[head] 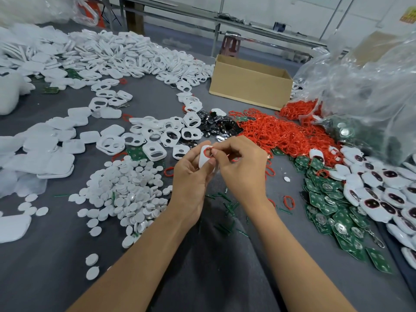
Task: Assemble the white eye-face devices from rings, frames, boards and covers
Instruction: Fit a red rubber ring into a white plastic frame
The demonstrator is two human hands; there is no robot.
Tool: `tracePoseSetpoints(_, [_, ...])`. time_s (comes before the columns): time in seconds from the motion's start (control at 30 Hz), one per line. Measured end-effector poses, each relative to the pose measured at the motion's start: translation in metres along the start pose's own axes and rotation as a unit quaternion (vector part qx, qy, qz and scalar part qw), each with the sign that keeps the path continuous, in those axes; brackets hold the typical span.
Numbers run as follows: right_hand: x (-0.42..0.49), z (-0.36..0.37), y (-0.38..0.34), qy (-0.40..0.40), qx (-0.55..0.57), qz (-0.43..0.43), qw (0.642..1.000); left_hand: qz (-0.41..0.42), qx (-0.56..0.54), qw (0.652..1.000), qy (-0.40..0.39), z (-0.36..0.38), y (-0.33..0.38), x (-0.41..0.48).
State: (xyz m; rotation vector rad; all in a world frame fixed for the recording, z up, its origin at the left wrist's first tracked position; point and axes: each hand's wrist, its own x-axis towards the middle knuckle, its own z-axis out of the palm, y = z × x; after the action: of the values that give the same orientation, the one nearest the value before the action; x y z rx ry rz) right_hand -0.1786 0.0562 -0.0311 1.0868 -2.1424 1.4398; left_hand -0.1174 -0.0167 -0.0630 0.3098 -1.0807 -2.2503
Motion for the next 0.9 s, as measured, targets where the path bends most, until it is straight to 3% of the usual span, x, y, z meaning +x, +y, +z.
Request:
tracePoseSetpoints(0.3, [-0.0018,0.0021,0.0049,0.009,0.008,-0.01,1.0,-0.01,0.009,1.0,0.002,-0.0002,0.0014,-0.0008])
tracePoseSetpoints(0.6, [-0.0056,0.0082,0.0064,-0.004,0.032,-0.027,0.999,-0.021,-0.004,0.998,0.059,-0.0031,0.0007,0.0015])
tracePoseSetpoints(0.9, [-0.0013,0.0047,0.0054,-0.071,0.105,0.053,0.991,-0.015,0.01,0.997,0.068,-0.0042,0.0036,0.0023])
